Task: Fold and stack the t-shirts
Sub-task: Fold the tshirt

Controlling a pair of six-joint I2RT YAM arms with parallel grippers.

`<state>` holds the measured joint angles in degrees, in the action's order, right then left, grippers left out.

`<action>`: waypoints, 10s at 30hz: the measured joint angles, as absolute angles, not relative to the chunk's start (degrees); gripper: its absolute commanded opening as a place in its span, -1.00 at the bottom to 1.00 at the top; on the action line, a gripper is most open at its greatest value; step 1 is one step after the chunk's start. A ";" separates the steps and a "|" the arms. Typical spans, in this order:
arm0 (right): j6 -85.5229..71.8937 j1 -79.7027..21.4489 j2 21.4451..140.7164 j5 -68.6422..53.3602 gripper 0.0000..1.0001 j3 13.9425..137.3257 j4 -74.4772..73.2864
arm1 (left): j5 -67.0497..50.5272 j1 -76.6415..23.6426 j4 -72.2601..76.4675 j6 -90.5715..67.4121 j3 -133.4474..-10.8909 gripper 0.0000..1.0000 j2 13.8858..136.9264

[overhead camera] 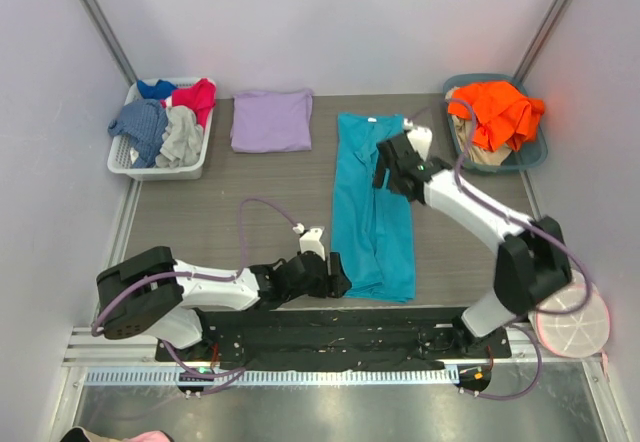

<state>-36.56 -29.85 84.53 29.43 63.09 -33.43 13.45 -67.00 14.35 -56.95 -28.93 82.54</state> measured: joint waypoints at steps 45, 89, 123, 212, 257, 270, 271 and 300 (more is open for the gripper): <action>-3.31 -26.50 131.55 20.18 0.21 110.76 -30.48 | 15.79 -67.00 10.50 -59.90 -26.37 0.61 76.95; 1.17 -28.16 134.43 20.38 0.04 112.62 -30.44 | 16.47 -67.00 10.52 -61.10 -26.17 0.60 76.84; 3.81 -30.15 136.03 24.12 -0.20 112.62 -30.41 | 16.53 -67.00 11.38 -61.12 -25.56 0.60 76.64; -17.72 -27.46 123.63 43.53 -0.93 99.81 -28.12 | 16.93 -67.00 11.11 -61.32 -23.75 0.60 74.32; -18.13 -18.44 129.91 28.49 0.15 111.26 -33.21 | 17.47 -67.00 8.71 -61.34 -23.20 0.60 72.40; -14.85 -18.44 128.31 11.86 0.17 102.94 -26.72 | 17.47 -67.00 8.73 -61.32 -23.22 0.60 72.51; -14.83 -18.44 128.31 11.40 0.16 102.94 -26.72 | 17.47 -67.00 8.73 -61.32 -23.22 0.59 72.51; -15.25 -18.52 128.29 26.33 0.21 103.26 -28.47 | 17.54 -67.00 8.95 -61.34 -23.44 0.59 72.93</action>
